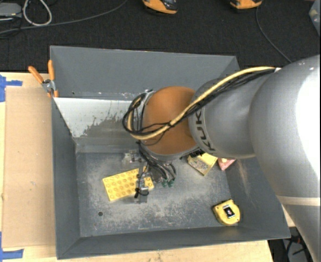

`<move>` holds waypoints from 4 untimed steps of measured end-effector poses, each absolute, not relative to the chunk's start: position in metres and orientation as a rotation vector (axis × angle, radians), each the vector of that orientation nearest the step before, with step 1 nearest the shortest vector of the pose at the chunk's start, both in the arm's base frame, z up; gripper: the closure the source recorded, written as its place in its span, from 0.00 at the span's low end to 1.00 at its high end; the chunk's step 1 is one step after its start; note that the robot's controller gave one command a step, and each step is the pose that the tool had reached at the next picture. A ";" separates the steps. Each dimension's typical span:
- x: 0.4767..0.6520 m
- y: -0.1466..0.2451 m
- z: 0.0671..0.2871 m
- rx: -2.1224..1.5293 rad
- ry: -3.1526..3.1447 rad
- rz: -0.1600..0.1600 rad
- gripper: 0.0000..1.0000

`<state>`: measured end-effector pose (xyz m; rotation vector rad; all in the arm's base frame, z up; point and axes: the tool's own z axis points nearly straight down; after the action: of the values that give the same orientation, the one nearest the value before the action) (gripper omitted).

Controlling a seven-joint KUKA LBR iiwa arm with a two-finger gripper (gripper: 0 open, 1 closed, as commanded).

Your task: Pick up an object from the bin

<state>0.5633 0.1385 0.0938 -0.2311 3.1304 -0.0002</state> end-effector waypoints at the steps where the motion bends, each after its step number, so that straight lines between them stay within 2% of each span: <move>1: 0.548 0.159 0.076 0.086 3.143 0.002 0.00; 2: 0.560 0.158 0.072 -0.025 3.142 0.002 0.00; 3: 0.541 0.163 0.070 0.120 3.142 0.003 0.00; 4: 0.530 0.169 0.073 -0.043 3.143 0.000 0.00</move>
Offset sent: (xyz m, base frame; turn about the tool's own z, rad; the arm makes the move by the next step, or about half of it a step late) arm 0.0036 0.0158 -0.0238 0.1032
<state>0.5299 0.1688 0.0729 -0.0426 3.1433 0.0005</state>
